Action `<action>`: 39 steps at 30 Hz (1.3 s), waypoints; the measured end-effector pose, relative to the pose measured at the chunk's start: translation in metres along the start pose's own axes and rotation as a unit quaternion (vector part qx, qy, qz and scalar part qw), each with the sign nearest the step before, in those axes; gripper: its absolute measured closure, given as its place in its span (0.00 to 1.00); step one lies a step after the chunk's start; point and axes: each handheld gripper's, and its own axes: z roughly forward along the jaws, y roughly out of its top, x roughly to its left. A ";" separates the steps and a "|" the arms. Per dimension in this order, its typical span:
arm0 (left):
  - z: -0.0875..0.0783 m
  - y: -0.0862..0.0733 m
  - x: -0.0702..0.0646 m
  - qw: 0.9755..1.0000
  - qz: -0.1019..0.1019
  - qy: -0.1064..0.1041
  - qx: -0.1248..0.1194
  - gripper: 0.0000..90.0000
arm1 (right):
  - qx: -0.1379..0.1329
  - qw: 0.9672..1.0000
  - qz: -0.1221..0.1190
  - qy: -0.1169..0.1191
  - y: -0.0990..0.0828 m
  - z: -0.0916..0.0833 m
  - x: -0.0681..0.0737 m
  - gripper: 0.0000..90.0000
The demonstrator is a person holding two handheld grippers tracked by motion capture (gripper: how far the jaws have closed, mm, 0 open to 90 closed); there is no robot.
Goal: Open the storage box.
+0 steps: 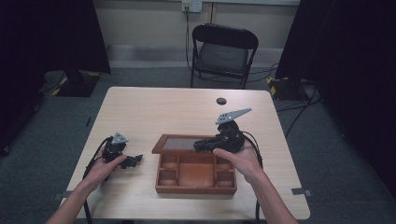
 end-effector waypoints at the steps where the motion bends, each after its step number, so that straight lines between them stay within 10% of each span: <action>1: 0.000 0.000 0.000 1.000 -0.002 -0.001 -0.001 0.02 | 0.000 1.000 0.001 0.001 0.000 0.000 0.000 0.91; 39: 0.000 0.000 0.000 1.000 -0.001 -0.001 0.000 0.02 | -0.010 1.000 0.002 -0.002 0.014 -0.005 -0.008 0.91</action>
